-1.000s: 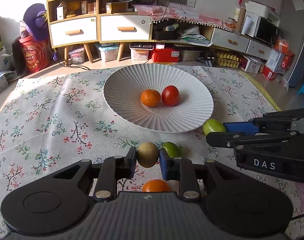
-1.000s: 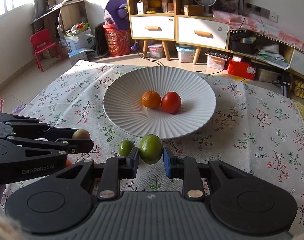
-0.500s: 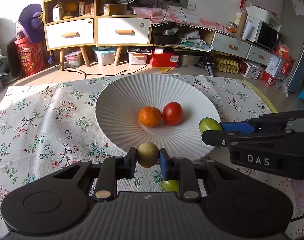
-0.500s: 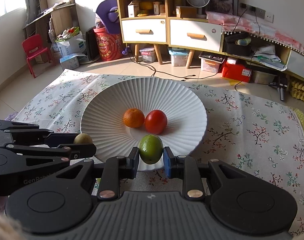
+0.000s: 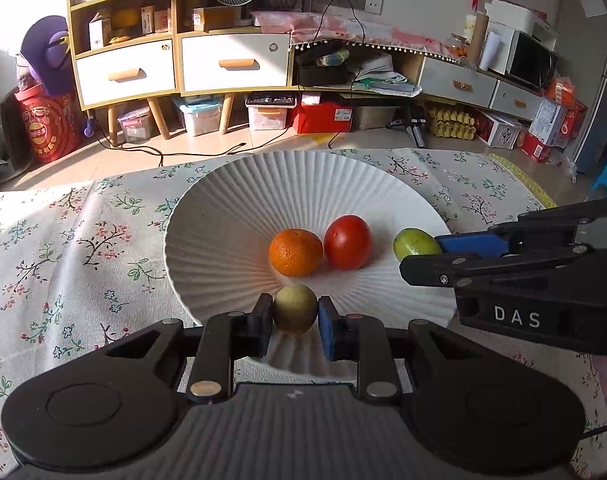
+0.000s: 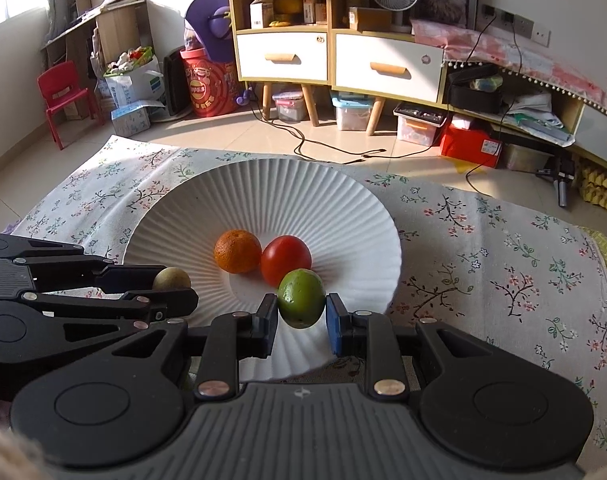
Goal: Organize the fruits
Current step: 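Carry the kiwi and lime into the white bowl and open both tools, then withdraw both tools from the bowl back toward the remaining fruits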
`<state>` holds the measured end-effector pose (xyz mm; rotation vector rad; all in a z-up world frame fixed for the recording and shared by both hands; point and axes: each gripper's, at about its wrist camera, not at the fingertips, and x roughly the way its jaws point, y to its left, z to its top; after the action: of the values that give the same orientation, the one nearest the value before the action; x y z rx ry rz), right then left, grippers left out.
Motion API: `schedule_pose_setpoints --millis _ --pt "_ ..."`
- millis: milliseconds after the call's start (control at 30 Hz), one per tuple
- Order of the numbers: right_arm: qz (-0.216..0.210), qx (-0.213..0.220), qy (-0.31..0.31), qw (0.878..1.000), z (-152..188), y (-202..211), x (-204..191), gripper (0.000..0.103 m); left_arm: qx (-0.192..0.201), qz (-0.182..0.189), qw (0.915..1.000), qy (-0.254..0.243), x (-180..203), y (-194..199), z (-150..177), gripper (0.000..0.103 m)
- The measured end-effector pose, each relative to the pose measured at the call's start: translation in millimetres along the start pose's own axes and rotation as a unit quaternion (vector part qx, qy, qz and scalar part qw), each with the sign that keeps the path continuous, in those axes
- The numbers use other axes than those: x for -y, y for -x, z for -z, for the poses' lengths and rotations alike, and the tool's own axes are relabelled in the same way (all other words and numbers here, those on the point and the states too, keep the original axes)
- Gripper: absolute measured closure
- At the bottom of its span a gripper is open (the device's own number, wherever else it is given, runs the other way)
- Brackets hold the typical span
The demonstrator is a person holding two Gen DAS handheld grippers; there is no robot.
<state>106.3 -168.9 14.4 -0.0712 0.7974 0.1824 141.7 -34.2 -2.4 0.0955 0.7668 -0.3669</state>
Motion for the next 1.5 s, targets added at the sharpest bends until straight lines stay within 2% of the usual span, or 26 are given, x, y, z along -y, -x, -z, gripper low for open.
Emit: schedule_pose_setpoints --millis 433,633,767,1133,1167,1500 --pt "-0.003 -0.011 0.016 1.000 -2.0 -12.4 -0.2 0.080 0.002 0.005 1.0000 -0.007 -0.9 -8.2 -4.0 0.087" --pt "-0.004 -0.012 0.006 1.000 -2.0 -11.8 0.9 0.079 0.007 0.006 0.9999 -0.006 -2.1 -6.1 -3.0 0.083" --pt "-0.004 -0.008 -0.002 1.000 -2.1 -6.2 2.3 0.075 0.007 0.006 0.9999 -0.005 -3.7 -1.9 -2.4 0.075" --pt "-0.001 -0.002 -0.028 1.000 3.6 14.3 4.2 0.054 0.011 0.004 0.9999 0.000 -8.3 23.6 0.6 0.055" --pt "-0.002 -0.001 -0.030 1.000 4.7 16.7 3.8 0.052 0.009 0.002 1.0000 0.001 -9.0 26.5 1.4 0.050" --pt "-0.010 0.002 -0.044 0.999 17.5 38.1 -4.3 0.035 -0.005 -0.012 0.9999 0.010 -16.0 52.5 20.9 0.031"
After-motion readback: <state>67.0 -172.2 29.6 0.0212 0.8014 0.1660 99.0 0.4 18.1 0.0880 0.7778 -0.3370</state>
